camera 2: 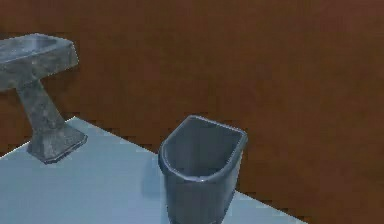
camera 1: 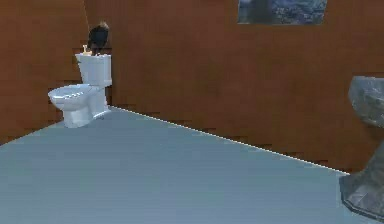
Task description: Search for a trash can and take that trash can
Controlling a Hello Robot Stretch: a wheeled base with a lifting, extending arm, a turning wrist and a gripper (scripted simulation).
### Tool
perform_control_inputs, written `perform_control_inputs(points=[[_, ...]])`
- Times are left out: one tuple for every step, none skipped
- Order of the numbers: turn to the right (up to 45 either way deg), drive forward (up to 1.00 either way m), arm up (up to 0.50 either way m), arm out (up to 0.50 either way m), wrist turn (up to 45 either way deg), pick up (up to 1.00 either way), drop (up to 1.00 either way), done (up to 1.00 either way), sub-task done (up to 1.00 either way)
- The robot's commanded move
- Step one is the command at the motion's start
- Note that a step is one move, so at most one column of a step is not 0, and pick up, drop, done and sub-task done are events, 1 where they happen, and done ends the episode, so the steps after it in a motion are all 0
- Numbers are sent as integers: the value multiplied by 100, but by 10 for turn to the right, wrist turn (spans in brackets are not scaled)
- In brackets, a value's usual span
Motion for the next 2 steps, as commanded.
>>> perform_control_inputs(points=[[-450, 0, 0, 0, 0, 0, 0, 0, 0], [-120, 0, 0, 0, 0, 0, 0, 0, 0]])
